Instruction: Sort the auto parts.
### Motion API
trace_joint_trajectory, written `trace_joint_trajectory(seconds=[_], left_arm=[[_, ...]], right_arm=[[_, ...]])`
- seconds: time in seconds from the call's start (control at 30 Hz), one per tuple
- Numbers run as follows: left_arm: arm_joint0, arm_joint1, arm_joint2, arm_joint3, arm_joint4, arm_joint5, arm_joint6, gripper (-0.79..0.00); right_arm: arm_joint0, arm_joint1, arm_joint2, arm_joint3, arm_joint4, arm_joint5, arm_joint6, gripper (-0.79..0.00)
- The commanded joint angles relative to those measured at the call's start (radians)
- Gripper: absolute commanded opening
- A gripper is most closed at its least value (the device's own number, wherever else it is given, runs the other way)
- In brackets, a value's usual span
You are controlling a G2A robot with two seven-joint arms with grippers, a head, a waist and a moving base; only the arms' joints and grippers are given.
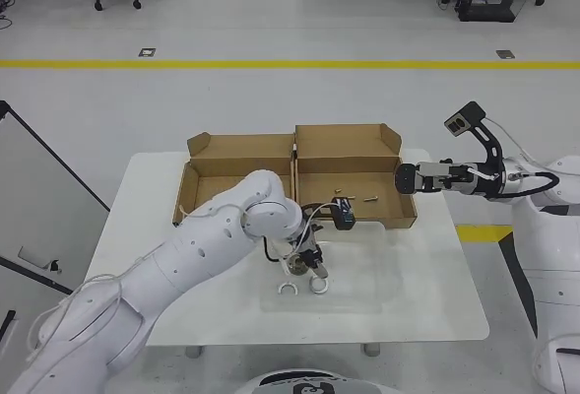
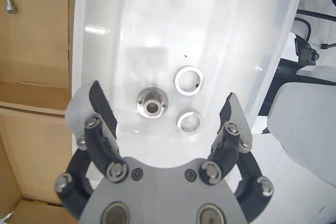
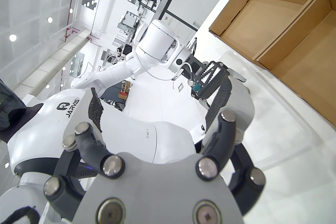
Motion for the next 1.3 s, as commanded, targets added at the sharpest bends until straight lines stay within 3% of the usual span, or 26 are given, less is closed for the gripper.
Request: trace_joint_trajectory(seconds=[0.0, 0.7, 0.83, 1.07, 1.27], left_arm=[[-0.001, -0.004, 0.012, 0.012, 0.0, 0.003, 0.004, 0.0], [-0.004, -0.011, 0.031, 0.038, 0.049, 0.023, 0.03, 0.0], [-0.011, -0.01, 0.041, 0.018, 0.078, 0.027, -0.007, 0.0], [-0.05, -0.038, 0.096, 0.02, 0.043, 0.064, -0.096, 0.0], [-0.074, -0.07, 0.143, 0.06, 0.04, 0.068, -0.096, 0.0]], right_arm=[[0.0, 0.0, 0.0, 0.0, 0.0, 0.0, 0.0, 0.0], [0.0, 0.0, 0.0, 0.0, 0.0, 0.0, 0.0, 0.0], [0.0, 0.0, 0.0, 0.0, 0.0, 0.0, 0.0, 0.0], [0.0, 0.0, 0.0, 0.0, 0.0, 0.0, 0.0, 0.0], [0.0, 0.0, 0.0, 0.0, 0.0, 0.0, 0.0, 0.0]])
